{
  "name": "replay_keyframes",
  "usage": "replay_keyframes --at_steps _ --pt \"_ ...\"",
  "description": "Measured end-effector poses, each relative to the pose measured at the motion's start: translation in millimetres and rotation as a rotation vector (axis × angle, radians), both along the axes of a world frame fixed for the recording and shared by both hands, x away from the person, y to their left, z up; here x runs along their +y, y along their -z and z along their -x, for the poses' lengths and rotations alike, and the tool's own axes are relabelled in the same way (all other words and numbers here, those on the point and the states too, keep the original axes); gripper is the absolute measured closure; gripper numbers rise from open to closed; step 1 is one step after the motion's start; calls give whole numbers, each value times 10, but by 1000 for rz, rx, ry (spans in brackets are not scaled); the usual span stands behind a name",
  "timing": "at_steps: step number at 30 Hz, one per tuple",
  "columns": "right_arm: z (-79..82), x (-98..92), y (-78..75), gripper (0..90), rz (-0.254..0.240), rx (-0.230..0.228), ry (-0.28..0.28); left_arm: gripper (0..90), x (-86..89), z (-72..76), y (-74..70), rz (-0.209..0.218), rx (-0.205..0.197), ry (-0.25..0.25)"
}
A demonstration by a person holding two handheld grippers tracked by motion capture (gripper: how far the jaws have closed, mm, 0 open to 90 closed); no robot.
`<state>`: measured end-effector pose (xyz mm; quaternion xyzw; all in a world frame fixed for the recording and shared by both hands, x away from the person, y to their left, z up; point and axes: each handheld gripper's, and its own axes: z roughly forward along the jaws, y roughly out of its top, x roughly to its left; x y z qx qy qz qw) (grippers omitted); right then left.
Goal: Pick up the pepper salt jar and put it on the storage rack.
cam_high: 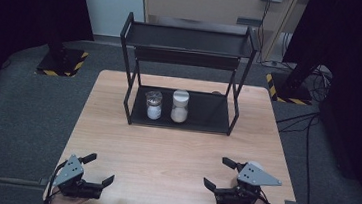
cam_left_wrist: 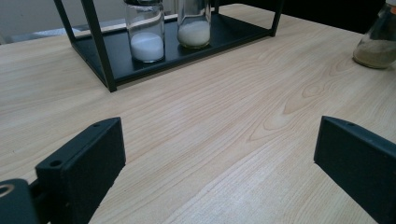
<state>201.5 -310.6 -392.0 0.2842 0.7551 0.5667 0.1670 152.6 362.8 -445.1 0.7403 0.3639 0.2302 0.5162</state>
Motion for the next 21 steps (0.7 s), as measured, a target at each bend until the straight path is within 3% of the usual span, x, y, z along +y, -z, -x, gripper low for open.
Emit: replay_keyframes --at_steps 14,21 --pt "104 -240 -317 88 32 -3 121 5 -2 4 0 1 0 -4" --pt "168 -388 -358 84 46 19 193 0 -10 3 -2 0 4 -9"
